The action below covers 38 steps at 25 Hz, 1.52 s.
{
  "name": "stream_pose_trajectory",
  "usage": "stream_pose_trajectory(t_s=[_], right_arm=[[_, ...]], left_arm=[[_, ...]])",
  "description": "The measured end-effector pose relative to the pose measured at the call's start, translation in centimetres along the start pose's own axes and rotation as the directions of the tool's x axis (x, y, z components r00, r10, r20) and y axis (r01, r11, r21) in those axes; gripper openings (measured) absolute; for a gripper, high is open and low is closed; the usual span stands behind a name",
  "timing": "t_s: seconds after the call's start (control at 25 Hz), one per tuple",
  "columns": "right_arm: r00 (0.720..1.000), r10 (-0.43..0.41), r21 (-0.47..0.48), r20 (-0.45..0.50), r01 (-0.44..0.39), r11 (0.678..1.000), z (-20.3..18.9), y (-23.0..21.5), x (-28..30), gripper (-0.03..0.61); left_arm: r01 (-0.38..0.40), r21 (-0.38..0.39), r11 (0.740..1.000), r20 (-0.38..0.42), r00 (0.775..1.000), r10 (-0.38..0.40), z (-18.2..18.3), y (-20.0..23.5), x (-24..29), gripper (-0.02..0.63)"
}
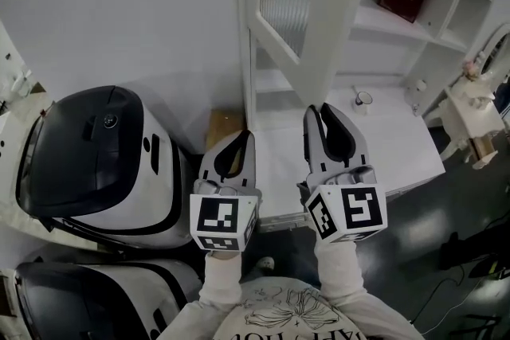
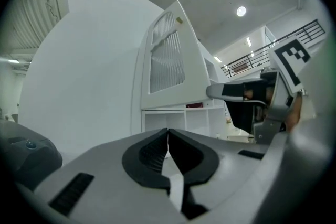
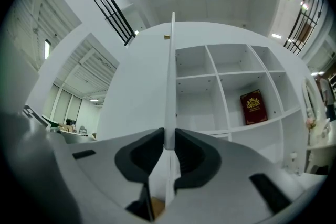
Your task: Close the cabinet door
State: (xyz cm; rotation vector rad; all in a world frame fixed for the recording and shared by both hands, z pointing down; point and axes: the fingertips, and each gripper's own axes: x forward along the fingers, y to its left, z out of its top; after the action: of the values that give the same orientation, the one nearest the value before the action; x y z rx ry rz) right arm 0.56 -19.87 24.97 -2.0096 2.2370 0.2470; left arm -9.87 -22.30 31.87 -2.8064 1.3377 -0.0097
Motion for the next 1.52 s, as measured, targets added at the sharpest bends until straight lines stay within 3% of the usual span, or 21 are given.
stream_pose_trajectory(t_s=[0.48, 0.92, 1.52], right_arm=[[0.999, -0.051, 0.021, 0.008, 0.051, 0.998, -0.2, -2.8, 0.0, 0.066], [0.999, -0.049, 0.034, 0.021, 0.048, 0.998, -0.6, -6.2, 0.5, 0.069], [0.999, 0.038, 0.070, 0.015, -0.039, 0.997, -1.5, -13.1, 2.8, 0.077]], left_arm=[[0.048, -0.003, 0.999, -0.031, 0.998, -0.048, -1.2, -1.2, 2.0, 0.005], [0.059, 0.002, 0.998, -0.032, 0.998, -0.059, -1.1, -2.7, 5.1, 0.005], [0.049, -0.012, 0.999, -0.044, 0.998, -0.050, -1.8, -6.4, 11.4, 0.005]])
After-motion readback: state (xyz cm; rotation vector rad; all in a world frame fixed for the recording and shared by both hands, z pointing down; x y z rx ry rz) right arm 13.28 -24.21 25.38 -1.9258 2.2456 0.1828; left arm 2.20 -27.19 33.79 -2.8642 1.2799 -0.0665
